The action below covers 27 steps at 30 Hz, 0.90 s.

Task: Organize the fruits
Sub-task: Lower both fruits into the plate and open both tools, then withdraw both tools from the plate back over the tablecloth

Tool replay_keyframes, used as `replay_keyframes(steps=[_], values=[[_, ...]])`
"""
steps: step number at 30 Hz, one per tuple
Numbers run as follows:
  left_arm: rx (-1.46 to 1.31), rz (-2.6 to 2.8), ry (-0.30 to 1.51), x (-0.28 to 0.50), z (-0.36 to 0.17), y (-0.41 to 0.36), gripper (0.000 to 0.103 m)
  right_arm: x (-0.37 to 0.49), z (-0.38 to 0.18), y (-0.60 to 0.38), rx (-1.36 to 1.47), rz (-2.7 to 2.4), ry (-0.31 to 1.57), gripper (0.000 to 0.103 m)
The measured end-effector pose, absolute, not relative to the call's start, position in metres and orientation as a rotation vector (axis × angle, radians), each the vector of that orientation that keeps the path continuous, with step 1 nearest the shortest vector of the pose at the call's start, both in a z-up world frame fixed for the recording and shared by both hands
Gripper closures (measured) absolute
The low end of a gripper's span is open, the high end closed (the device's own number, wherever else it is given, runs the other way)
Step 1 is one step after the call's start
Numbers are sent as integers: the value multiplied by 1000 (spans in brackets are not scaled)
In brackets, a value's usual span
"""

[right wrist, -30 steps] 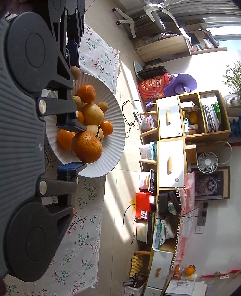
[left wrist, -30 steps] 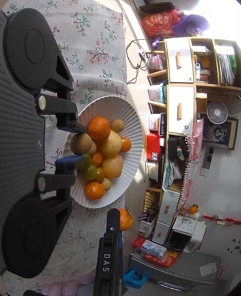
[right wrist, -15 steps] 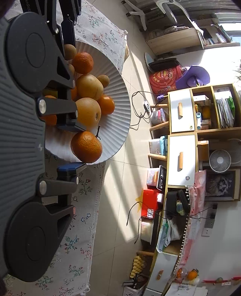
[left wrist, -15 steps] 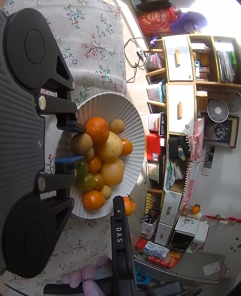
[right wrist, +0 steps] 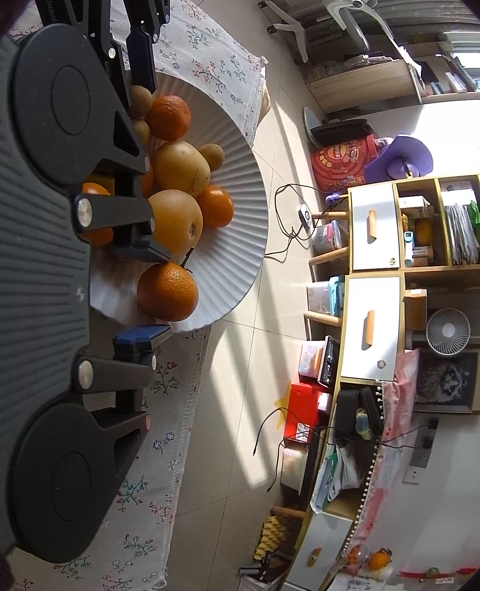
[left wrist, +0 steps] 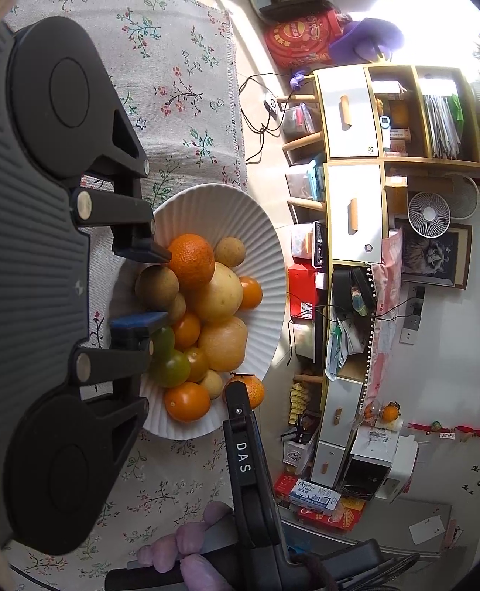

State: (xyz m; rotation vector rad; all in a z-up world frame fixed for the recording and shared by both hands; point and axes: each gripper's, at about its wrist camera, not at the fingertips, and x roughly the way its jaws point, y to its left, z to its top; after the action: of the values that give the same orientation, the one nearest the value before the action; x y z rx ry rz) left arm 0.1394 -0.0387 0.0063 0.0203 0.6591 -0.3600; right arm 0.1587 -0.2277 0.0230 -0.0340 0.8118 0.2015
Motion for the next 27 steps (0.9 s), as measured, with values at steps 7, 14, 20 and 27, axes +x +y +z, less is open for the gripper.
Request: replay_keyframes(steps=[7,14,20,27], values=[[14,-352,647,133,13,-36,54,154,33,-230,-5,187,787,53],[20,-356,660,116,28,-35,21,133,45,-236,36,156,779,35],[26,-328,683,98,37,-30,10,110,52,-237,52,122,788,24],[32,-245,731,75,42,-20,5,79,57,-235,106,56,806,15]])
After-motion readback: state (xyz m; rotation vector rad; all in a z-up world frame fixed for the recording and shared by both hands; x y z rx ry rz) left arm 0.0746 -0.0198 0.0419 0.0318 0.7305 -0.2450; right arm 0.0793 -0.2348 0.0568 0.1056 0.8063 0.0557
